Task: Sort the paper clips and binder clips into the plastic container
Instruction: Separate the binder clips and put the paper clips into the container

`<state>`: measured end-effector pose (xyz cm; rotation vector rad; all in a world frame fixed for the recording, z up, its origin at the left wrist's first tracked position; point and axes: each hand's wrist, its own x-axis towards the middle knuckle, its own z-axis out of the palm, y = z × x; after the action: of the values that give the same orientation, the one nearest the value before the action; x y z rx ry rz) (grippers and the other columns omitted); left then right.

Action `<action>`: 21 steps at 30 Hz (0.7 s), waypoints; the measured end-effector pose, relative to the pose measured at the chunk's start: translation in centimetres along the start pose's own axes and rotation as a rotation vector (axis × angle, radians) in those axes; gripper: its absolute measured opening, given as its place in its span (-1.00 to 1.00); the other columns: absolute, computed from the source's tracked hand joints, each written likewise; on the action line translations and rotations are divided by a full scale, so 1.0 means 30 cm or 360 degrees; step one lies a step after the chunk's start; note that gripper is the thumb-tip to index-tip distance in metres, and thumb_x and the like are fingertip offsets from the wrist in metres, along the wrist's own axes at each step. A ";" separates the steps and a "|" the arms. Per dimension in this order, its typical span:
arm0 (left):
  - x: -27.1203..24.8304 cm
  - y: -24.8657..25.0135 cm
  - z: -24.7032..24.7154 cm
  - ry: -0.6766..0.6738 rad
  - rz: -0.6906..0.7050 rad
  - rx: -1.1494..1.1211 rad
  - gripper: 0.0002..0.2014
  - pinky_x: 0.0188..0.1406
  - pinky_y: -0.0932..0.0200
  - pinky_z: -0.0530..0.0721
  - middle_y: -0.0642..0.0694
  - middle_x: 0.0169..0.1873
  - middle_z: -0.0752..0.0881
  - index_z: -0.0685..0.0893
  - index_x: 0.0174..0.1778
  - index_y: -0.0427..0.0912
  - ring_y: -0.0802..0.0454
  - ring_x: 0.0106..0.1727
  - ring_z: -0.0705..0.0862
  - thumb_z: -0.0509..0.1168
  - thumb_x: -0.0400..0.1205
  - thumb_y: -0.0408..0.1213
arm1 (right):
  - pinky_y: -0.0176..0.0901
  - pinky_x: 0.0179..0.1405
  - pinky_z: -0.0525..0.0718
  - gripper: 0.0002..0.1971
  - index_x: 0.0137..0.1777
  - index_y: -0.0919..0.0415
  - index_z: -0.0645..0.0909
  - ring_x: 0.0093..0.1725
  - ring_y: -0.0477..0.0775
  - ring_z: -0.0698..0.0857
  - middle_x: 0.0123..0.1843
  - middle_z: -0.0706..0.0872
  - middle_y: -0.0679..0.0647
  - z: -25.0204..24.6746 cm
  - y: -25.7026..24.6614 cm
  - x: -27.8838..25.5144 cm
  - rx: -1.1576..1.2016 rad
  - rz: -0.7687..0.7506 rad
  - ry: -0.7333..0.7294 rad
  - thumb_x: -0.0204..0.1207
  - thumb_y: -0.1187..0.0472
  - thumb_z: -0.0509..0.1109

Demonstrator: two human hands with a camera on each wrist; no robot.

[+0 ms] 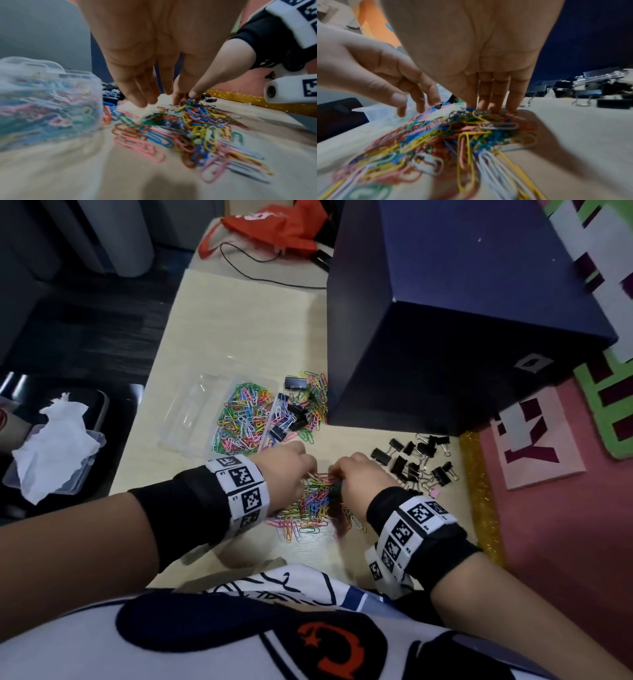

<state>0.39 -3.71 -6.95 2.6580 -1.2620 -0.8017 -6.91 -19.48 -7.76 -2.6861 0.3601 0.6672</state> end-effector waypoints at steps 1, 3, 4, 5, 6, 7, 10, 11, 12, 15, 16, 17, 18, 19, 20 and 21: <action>-0.008 -0.011 -0.013 0.0085 -0.0033 0.0024 -0.66 0.17 0.00 0.63 -0.10 0.23 0.51 0.54 0.33 -0.05 -0.14 0.22 0.59 0.22 0.61 -0.25 | -0.07 0.34 0.48 -0.59 0.34 0.05 0.53 0.33 0.15 0.49 0.30 0.48 0.10 -0.008 -0.009 0.013 0.0005 0.0007 0.0030 0.54 0.37 0.14; -0.020 -0.040 -0.040 0.0266 -0.0148 0.0122 -0.74 -0.01 0.01 0.66 -0.12 0.12 0.57 0.55 0.20 -0.10 -0.15 0.11 0.62 0.25 0.59 -0.26 | -0.05 0.34 0.49 -0.63 0.32 0.07 0.54 0.34 0.16 0.49 0.31 0.48 0.10 -0.028 -0.030 0.048 -0.0001 0.0002 0.0095 0.56 0.35 0.15; -0.027 -0.058 -0.051 0.0299 -0.0236 0.0168 -0.75 -0.09 0.01 0.66 -0.13 0.08 0.59 0.53 0.18 -0.13 -0.16 0.06 0.63 0.26 0.58 -0.25 | -0.03 0.35 0.49 -0.63 0.33 0.08 0.53 0.35 0.16 0.48 0.32 0.47 0.11 -0.036 -0.043 0.068 -0.0013 -0.0023 0.0112 0.58 0.34 0.15; -0.034 -0.075 -0.060 0.0294 -0.0331 0.0205 -0.73 -0.14 0.01 0.64 -0.14 0.06 0.60 0.50 0.19 -0.15 -0.17 0.04 0.65 0.27 0.58 -0.24 | -0.02 0.37 0.49 -0.63 0.35 0.08 0.51 0.36 0.16 0.47 0.34 0.46 0.11 -0.044 -0.056 0.086 -0.0016 -0.0060 0.0126 0.59 0.33 0.15; -0.042 -0.092 -0.064 0.0269 -0.0418 0.0237 -0.71 -0.16 0.00 0.64 -0.15 0.04 0.61 0.48 0.22 -0.15 -0.19 0.02 0.66 0.27 0.58 -0.23 | -0.01 0.38 0.47 -0.62 0.38 0.09 0.49 0.38 0.16 0.46 0.37 0.44 0.11 -0.051 -0.072 0.102 -0.0012 -0.0105 0.0134 0.59 0.32 0.14; -0.051 -0.106 -0.067 0.0253 -0.0489 0.0260 -0.72 -0.18 -0.01 0.64 -0.14 0.00 0.62 0.48 0.23 -0.15 -0.19 -0.01 0.67 0.25 0.60 -0.22 | 0.00 0.41 0.46 -0.59 0.42 0.09 0.46 0.40 0.16 0.44 0.41 0.41 0.12 -0.058 -0.089 0.115 -0.0005 -0.0155 0.0140 0.59 0.34 0.14; -0.070 -0.138 -0.062 0.0196 -0.0596 0.0323 -0.83 -0.25 0.04 0.61 -0.10 -0.13 0.61 0.52 0.13 -0.14 -0.15 -0.07 0.68 0.19 0.65 -0.22 | -0.01 0.46 0.40 -0.43 0.56 0.08 0.31 0.47 0.21 0.38 0.57 0.27 0.07 -0.068 -0.141 0.153 -0.0022 -0.0298 0.0165 0.55 0.42 0.13; -0.071 -0.141 -0.059 0.0167 -0.0593 0.0341 -0.84 -0.26 0.06 0.60 -0.11 -0.11 0.63 0.53 0.11 -0.14 -0.15 -0.06 0.68 0.19 0.64 -0.24 | 0.00 0.49 0.37 -0.38 0.60 0.06 0.24 0.49 0.24 0.36 0.64 0.20 0.03 -0.066 -0.150 0.164 -0.0047 -0.0336 0.0161 0.54 0.43 0.13; -0.072 -0.146 -0.056 0.0138 -0.0587 0.0360 -0.85 -0.25 0.06 0.61 -0.11 -0.08 0.65 0.55 0.10 -0.12 -0.15 -0.05 0.69 0.21 0.63 -0.26 | 0.03 0.51 0.35 -0.35 0.63 0.04 0.19 0.51 0.28 0.35 0.68 0.12 -0.01 -0.063 -0.158 0.175 -0.0092 -0.0361 0.0134 0.54 0.43 0.13; -0.077 -0.169 -0.060 0.0104 -0.0620 0.0395 -0.82 -0.23 0.05 0.66 -0.12 -0.05 0.67 0.58 0.09 -0.09 -0.14 -0.07 0.70 0.28 0.57 -0.29 | 0.14 0.44 0.45 -0.47 0.57 0.09 0.29 0.44 0.37 0.40 0.68 0.12 0.02 -0.038 -0.164 0.192 -0.0258 -0.0341 0.0075 0.58 0.32 0.15; -0.078 -0.180 -0.062 0.0099 -0.0647 0.0393 -0.79 -0.23 0.05 0.66 -0.12 -0.05 0.67 0.58 0.10 -0.09 -0.14 -0.07 0.71 0.31 0.55 -0.29 | 0.14 0.35 0.51 -0.58 0.49 0.13 0.38 0.36 0.38 0.45 0.63 0.20 0.07 -0.029 -0.165 0.191 -0.0288 -0.0339 0.0125 0.62 0.26 0.16; -0.079 -0.190 -0.064 0.0104 -0.0675 0.0379 -0.76 -0.24 0.04 0.65 -0.12 -0.03 0.67 0.56 0.12 -0.09 -0.15 -0.07 0.71 0.32 0.54 -0.30 | 0.13 0.25 0.56 -0.66 0.41 0.16 0.44 0.28 0.37 0.49 0.55 0.28 0.11 -0.023 -0.166 0.186 -0.0301 -0.0347 0.0187 0.66 0.19 0.15; -0.080 -0.198 -0.068 0.0119 -0.0699 0.0359 -0.72 -0.23 0.04 0.64 -0.13 -0.01 0.66 0.53 0.15 -0.10 -0.16 -0.05 0.71 0.32 0.53 -0.31 | 0.12 0.17 0.58 -0.71 0.35 0.16 0.46 0.21 0.36 0.52 0.47 0.34 0.14 -0.019 -0.168 0.182 -0.0302 -0.0353 0.0236 0.68 0.15 0.15; -0.079 -0.200 -0.071 0.0141 -0.0716 0.0321 -0.70 -0.23 0.03 0.62 -0.14 0.03 0.64 0.49 0.18 -0.12 -0.18 -0.02 0.71 0.31 0.53 -0.32 | 0.12 0.13 0.59 -0.72 0.34 0.14 0.45 0.18 0.35 0.53 0.41 0.37 0.16 -0.016 -0.168 0.178 -0.0292 -0.0348 0.0268 0.67 0.15 0.16; -0.077 -0.197 -0.075 0.0170 -0.0709 0.0275 -0.68 -0.23 0.02 0.59 -0.16 0.07 0.62 0.45 0.20 -0.14 -0.20 0.02 0.69 0.29 0.54 -0.34 | 0.12 0.12 0.60 -0.70 0.36 0.11 0.43 0.17 0.34 0.54 0.40 0.37 0.17 -0.015 -0.168 0.176 -0.0267 -0.0328 0.0273 0.65 0.19 0.19; -0.072 -0.188 -0.077 0.0202 -0.0672 0.0234 -0.68 -0.23 0.01 0.56 -0.18 0.11 0.60 0.43 0.22 -0.16 -0.21 0.05 0.68 0.27 0.56 -0.35 | 0.12 0.13 0.60 -0.65 0.40 0.09 0.41 0.18 0.34 0.54 0.41 0.36 0.18 -0.015 -0.167 0.176 -0.0242 -0.0297 0.0256 0.61 0.23 0.21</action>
<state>4.33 1.26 -5.72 3.0902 -0.7661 -0.5843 -0.60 -15.94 -8.62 -2.8811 0.0993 0.4413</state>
